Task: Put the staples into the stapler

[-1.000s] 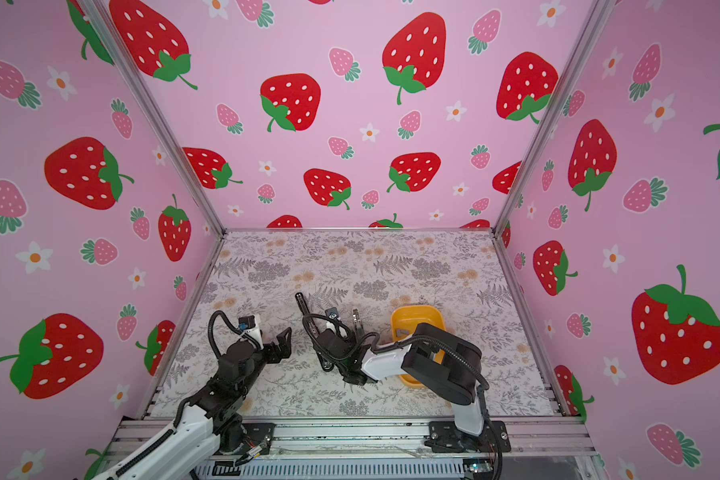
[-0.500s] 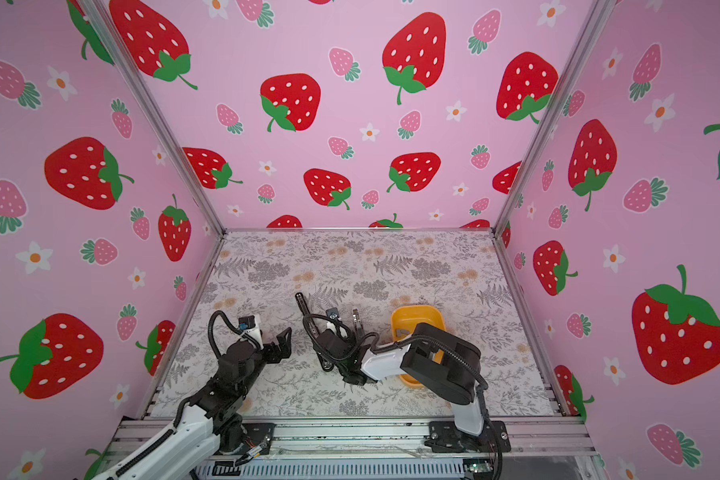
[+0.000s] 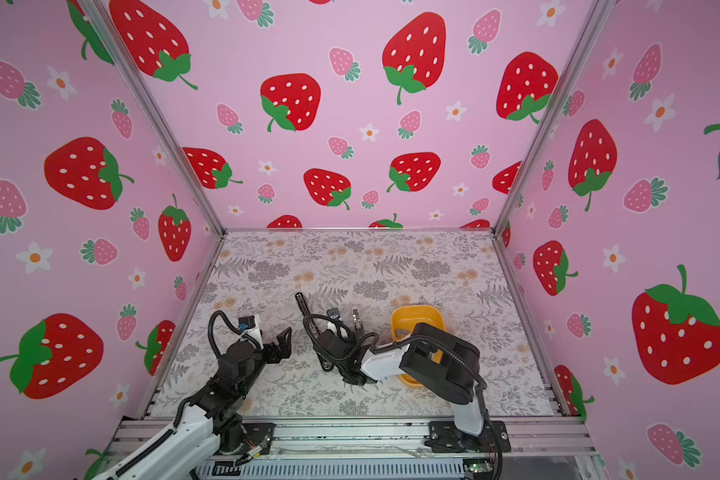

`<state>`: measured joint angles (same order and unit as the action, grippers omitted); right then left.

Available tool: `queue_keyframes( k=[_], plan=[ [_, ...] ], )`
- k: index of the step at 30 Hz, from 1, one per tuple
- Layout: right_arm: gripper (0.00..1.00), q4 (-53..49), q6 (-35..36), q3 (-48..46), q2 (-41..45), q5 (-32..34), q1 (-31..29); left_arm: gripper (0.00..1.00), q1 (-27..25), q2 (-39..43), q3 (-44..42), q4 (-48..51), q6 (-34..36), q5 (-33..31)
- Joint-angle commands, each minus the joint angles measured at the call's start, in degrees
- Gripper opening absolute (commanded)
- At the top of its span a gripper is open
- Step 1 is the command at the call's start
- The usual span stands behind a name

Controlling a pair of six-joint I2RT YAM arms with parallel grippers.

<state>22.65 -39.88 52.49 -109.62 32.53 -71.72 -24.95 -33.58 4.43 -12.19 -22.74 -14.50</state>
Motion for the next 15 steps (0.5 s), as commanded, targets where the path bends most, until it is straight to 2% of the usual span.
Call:
queue_keyframes(
  k=[1,15],
  plan=[
    [0.10,-0.1,-1.4,0.2,-0.6,1.3,0.3,0.99,0.2,0.4,1.5,-1.1,-0.2,-0.7],
    [0.07,-0.1,-2.2,-0.6,-0.2,1.7,0.2,0.99,0.2,0.4,1.4,-1.1,-0.3,-0.6]
  ],
)
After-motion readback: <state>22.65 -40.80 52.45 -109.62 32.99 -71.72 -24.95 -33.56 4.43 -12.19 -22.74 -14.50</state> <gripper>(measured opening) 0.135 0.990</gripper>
